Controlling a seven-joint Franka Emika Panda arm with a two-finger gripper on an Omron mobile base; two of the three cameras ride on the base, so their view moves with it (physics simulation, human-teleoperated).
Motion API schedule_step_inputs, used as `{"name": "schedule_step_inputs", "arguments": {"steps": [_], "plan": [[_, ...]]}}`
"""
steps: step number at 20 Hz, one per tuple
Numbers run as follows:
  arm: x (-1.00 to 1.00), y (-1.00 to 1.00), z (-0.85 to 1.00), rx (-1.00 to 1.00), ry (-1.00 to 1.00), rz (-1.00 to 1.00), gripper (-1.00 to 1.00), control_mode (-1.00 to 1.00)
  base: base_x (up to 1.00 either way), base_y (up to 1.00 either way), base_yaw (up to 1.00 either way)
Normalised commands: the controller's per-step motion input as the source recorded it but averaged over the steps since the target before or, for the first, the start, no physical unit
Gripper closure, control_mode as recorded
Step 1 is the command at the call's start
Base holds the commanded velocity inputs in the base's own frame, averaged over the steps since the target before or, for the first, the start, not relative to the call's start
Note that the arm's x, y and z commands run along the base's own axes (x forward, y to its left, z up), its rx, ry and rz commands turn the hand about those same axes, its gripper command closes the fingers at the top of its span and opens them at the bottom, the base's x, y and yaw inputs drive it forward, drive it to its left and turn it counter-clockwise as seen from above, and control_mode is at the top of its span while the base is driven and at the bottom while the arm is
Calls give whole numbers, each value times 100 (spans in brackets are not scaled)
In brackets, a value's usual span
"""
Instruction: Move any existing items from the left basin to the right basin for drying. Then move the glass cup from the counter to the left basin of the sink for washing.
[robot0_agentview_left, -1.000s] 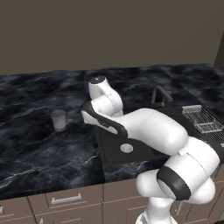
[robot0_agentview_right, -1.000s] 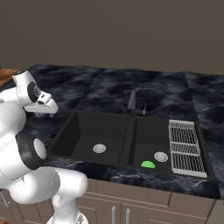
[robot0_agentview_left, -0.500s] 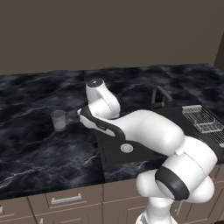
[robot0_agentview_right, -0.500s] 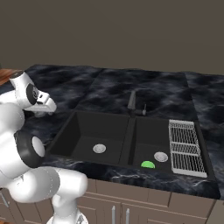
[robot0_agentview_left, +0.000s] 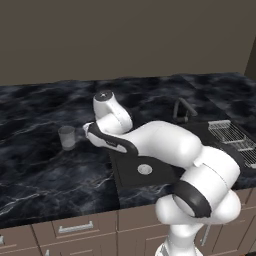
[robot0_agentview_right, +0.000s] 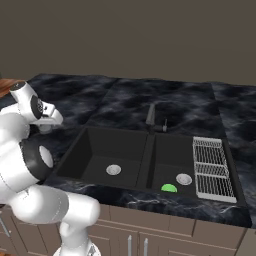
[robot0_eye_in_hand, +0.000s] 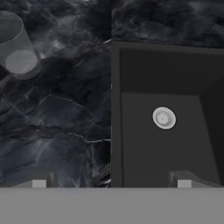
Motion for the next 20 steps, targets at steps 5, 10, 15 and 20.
{"name": "schedule_step_inputs", "arguments": {"steps": [5, 10, 15, 20], "plan": [[28, 18, 3, 0, -1, 5, -100, -100, 0, 0, 0], [30, 21, 4, 0, -1, 5, -100, -100, 0, 0, 0], [18, 22, 0, 0, 0, 4, -100, -100, 0, 0, 0], [1, 5, 0, 0, 0, 5, -100, -100, 0, 0, 0]]}}
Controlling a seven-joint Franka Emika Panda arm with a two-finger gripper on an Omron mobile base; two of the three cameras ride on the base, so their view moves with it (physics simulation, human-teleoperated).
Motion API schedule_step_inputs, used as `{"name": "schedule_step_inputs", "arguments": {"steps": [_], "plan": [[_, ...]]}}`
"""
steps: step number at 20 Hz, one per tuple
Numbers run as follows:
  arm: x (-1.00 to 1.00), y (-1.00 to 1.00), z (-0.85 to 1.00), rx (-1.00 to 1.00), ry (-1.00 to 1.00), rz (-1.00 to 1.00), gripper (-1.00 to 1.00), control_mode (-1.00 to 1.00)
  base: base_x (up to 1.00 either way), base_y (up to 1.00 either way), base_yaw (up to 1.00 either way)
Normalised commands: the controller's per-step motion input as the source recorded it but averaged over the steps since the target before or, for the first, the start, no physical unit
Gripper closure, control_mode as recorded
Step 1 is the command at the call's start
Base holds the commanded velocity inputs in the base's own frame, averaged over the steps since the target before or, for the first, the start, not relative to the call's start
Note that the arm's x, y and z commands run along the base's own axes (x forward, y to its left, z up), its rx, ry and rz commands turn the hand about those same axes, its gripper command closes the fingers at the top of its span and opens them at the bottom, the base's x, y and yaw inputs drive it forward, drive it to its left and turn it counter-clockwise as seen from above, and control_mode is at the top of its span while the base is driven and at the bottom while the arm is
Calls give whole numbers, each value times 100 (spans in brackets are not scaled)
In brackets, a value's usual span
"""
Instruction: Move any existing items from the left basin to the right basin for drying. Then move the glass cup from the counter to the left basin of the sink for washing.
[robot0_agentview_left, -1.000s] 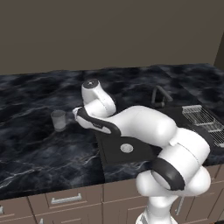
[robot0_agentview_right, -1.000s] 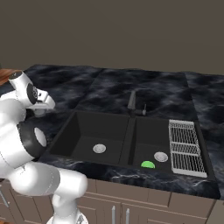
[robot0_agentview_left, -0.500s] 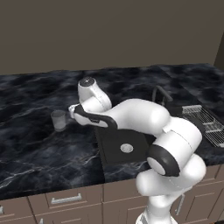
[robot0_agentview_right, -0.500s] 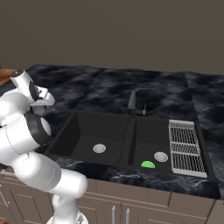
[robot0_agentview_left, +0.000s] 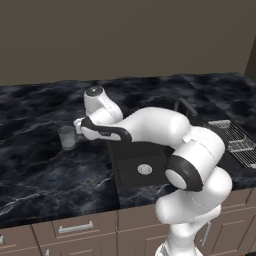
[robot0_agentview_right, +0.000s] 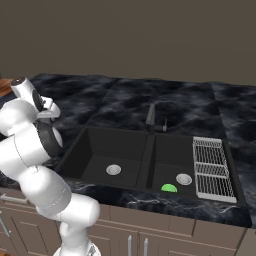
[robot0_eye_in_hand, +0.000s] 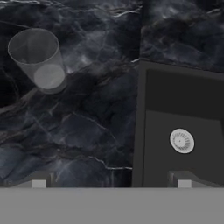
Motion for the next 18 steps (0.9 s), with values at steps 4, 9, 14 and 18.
{"name": "schedule_step_inputs", "arguments": {"steps": [4, 9, 14, 18], "plan": [[11, 11, 0, 0, 0, 3, -100, -100, 0, 0, 0], [15, 19, 0, 0, 0, 2, -100, -100, 0, 0, 0], [20, 22, -2, 0, 1, 0, -100, -100, 0, 0, 0], [24, 17, 0, 0, 1, 0, -100, -100, 0, 0, 0]]}}
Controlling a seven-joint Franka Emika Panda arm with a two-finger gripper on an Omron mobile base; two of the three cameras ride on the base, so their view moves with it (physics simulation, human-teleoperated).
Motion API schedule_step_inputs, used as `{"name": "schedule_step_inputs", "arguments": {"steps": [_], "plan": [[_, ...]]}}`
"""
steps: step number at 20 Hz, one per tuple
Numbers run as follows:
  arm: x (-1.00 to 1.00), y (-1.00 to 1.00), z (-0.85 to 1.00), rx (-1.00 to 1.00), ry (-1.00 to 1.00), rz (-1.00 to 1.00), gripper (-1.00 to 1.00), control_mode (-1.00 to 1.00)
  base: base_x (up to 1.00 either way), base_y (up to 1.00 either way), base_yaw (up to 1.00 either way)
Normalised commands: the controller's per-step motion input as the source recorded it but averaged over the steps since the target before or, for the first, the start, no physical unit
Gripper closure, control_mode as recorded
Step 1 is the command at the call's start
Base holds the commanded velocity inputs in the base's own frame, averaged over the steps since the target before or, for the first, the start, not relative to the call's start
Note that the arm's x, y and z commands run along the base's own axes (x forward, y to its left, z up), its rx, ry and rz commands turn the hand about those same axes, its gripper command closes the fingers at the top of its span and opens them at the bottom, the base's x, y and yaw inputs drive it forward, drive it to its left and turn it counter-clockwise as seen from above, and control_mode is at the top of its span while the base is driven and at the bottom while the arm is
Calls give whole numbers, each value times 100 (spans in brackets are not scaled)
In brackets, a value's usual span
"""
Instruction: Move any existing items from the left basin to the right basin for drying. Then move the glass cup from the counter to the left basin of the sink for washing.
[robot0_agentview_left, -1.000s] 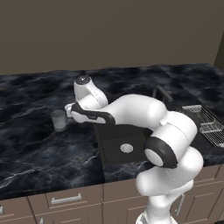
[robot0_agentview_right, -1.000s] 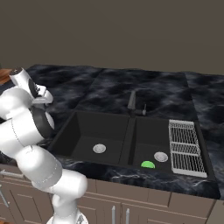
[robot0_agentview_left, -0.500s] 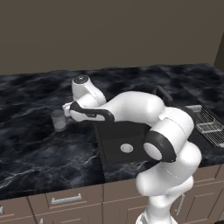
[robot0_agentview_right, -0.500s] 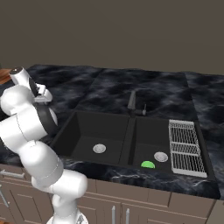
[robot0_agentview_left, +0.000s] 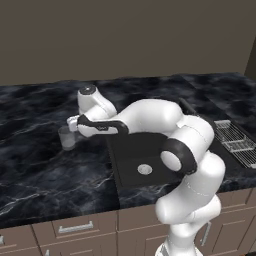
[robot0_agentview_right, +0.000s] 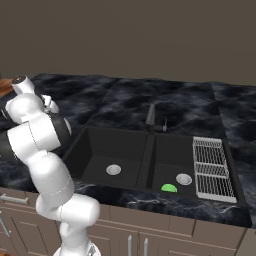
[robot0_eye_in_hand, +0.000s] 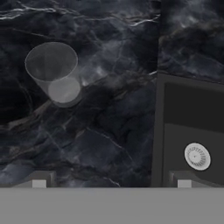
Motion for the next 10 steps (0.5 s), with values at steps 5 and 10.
{"name": "schedule_step_inputs", "arguments": {"steps": [5, 10], "plan": [[25, 16, -4, 0, 2, 0, -100, -100, 0, 0, 0], [17, 10, -13, 0, 0, 0, -100, -100, 0, 0, 0]]}}
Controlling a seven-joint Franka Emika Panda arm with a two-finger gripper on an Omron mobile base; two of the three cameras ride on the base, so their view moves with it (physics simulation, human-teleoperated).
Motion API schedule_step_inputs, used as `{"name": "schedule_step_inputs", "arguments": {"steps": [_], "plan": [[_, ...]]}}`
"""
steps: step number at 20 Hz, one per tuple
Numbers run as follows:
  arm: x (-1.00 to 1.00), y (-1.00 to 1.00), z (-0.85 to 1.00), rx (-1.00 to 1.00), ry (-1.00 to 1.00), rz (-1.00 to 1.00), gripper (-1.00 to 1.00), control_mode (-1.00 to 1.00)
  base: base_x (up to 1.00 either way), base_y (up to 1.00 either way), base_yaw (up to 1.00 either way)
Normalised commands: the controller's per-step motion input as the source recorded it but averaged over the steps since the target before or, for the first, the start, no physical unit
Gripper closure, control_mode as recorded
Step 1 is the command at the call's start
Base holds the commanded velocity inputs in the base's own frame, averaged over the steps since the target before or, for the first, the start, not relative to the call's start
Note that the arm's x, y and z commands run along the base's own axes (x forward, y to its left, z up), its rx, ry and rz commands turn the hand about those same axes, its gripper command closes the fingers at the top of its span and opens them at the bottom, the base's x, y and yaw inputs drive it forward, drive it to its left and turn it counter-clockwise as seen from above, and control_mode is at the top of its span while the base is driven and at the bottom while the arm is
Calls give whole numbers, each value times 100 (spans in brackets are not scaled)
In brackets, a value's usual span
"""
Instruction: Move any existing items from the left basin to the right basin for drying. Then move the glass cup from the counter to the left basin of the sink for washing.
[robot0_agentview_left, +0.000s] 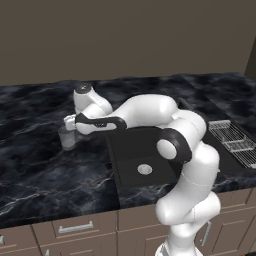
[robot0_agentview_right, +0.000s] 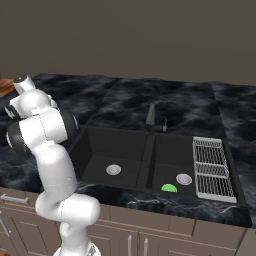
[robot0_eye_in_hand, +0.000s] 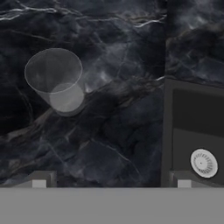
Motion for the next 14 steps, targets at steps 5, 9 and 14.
{"name": "schedule_step_inputs", "arguments": {"steps": [5, 9, 14], "plan": [[13, 10, -11, 0, 0, 0, -100, -100, 0, 0, 0], [15, 9, -7, 0, 1, 0, -100, -100, 0, 0, 0], [12, 7, -5, 0, 1, 0, -100, -100, 0, 0, 0]]}}
